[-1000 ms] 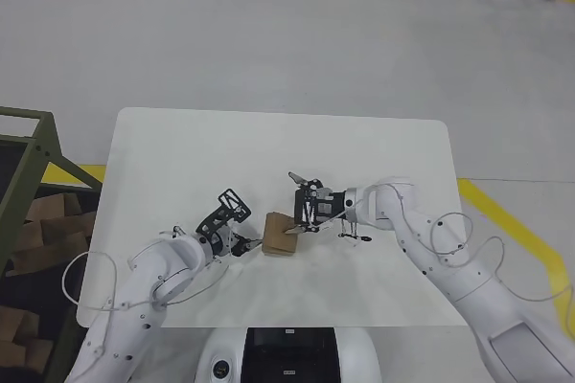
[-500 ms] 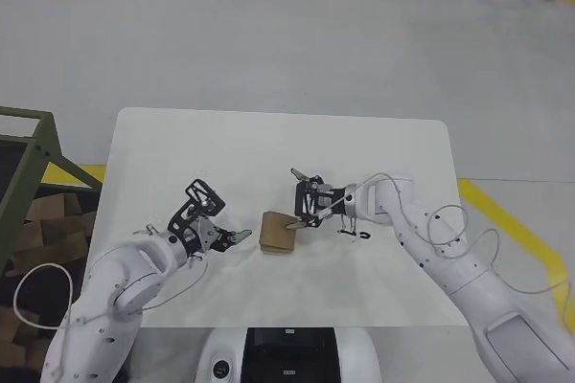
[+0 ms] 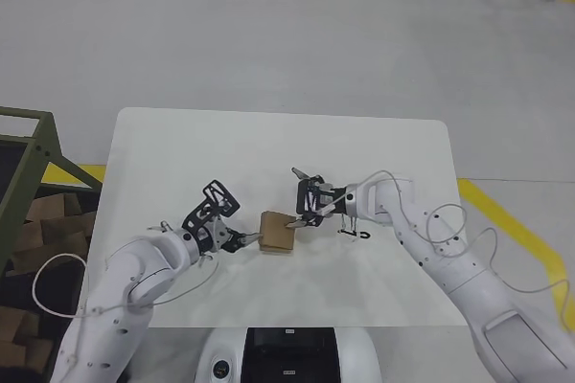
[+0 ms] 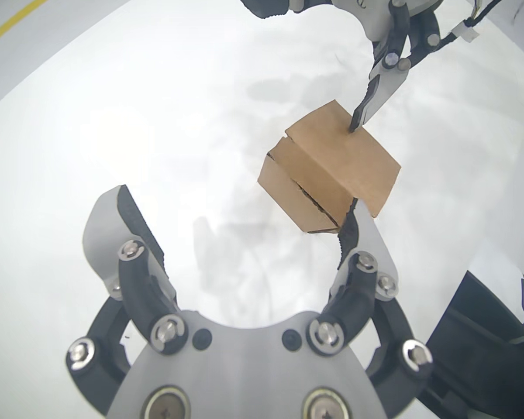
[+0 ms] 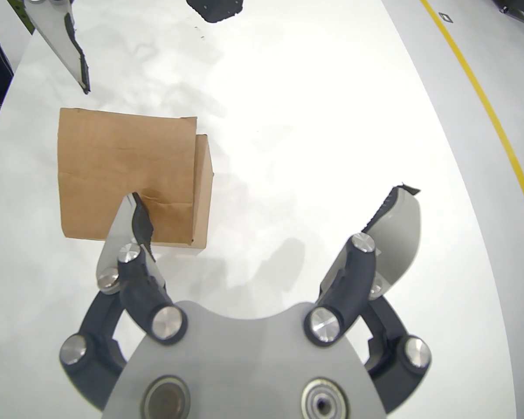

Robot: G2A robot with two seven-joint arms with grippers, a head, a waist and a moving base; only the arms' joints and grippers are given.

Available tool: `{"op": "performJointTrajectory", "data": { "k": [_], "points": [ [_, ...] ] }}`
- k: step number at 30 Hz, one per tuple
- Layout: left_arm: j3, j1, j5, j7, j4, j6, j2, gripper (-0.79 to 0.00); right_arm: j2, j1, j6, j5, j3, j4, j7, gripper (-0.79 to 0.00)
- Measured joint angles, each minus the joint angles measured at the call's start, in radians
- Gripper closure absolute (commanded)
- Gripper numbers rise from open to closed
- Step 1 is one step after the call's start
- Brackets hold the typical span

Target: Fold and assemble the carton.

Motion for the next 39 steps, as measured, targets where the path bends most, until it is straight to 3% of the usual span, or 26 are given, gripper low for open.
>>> {"op": "performJointTrajectory", "data": {
  "k": [6,16,39],
  "points": [
    [0.036,-0.028,0.014,-0.014,0.022,0.011,-0.001,-0.785,-0.003,0.004,-0.004,0.001,0.000,0.011,-0.012,-0.785],
    [0.010,-0.020,0.002,-0.003,0.031,0.019,0.006,-0.785,-0.004,0.005,-0.007,-0.005,0.006,0.025,-0.031,-0.785],
    [0.098,-0.093,0.005,-0.016,0.070,0.022,0.005,-0.785,-0.016,0.015,-0.023,-0.011,-0.006,0.041,-0.068,-0.785]
  ]
}}
